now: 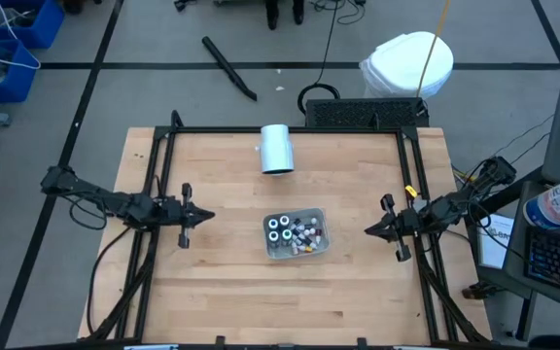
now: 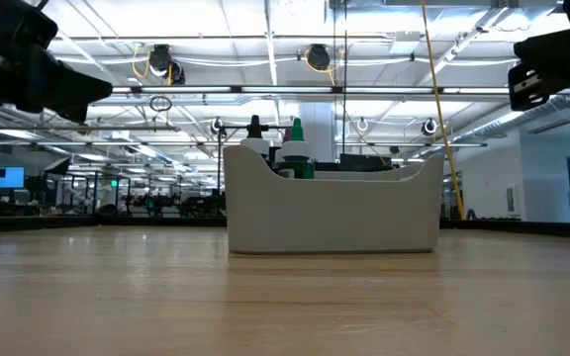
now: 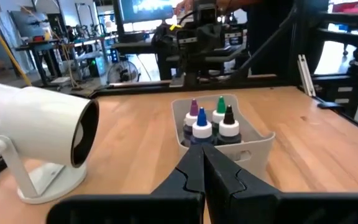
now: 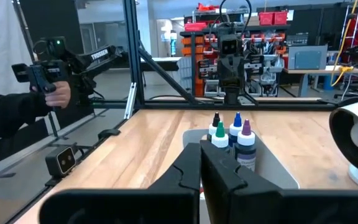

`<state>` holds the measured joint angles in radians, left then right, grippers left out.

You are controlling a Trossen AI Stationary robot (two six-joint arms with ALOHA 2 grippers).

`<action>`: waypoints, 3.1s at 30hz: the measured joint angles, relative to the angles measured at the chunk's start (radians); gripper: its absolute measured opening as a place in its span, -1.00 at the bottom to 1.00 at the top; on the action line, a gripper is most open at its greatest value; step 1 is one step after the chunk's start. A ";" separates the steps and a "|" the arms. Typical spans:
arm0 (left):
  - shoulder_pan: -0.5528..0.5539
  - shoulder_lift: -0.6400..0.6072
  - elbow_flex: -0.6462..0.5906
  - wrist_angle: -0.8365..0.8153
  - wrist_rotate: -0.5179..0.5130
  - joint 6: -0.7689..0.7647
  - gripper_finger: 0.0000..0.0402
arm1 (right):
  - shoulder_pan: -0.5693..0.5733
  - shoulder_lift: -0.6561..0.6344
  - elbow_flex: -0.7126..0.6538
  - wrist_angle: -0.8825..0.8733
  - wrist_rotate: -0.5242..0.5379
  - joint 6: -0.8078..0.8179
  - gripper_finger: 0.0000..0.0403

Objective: Pick & Place food coloring
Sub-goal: Return to Home Position

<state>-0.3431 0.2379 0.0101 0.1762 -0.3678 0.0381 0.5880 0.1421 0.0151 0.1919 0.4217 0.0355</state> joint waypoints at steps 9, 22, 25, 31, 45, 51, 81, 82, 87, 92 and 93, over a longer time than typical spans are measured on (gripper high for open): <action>0.000 -0.001 0.000 0.008 0.001 -0.018 -0.99 | 0.000 0.000 0.000 0.011 0.000 0.016 -1.00; 0.000 -0.001 0.000 -0.007 -0.010 -0.040 -0.90 | 0.000 0.000 0.000 0.021 0.000 0.024 -1.00; 0.000 -0.001 0.000 -0.020 -0.027 -0.042 -0.90 | 0.000 0.000 0.000 0.021 0.000 0.008 -1.00; 0.000 -0.001 0.001 -0.018 -0.026 -0.044 -0.97 | 0.000 0.000 0.000 0.016 -0.005 0.030 -1.00; 0.000 -0.001 0.001 -0.017 -0.025 -0.044 -0.73 | 0.000 0.000 0.000 0.016 -0.007 0.031 -1.00; 0.000 -0.001 0.001 -0.017 -0.025 -0.044 -0.69 | 0.000 0.000 0.000 0.016 -0.008 0.031 -1.00; 0.000 -0.001 0.001 -0.016 -0.024 -0.043 -0.69 | 0.000 0.000 0.000 0.016 -0.008 0.031 -1.00; 0.000 -0.001 0.001 -0.016 -0.024 -0.043 -0.69 | 0.000 0.000 0.000 0.016 -0.008 0.031 -1.00; 0.000 -0.001 0.001 -0.016 -0.024 -0.043 -0.69 | 0.000 0.000 0.000 0.016 -0.008 0.031 -1.00; 0.000 -0.001 0.001 -0.016 -0.024 -0.043 -0.69 | 0.001 0.000 0.000 0.016 -0.008 0.031 -1.00; 0.000 -0.001 0.001 -0.016 -0.024 -0.043 -0.69 | 0.001 0.000 0.000 0.016 -0.008 0.031 -1.00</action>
<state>-0.3431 0.2371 0.0113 0.1600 -0.3920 -0.0048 0.5888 0.1425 0.0151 0.2081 0.4137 0.0669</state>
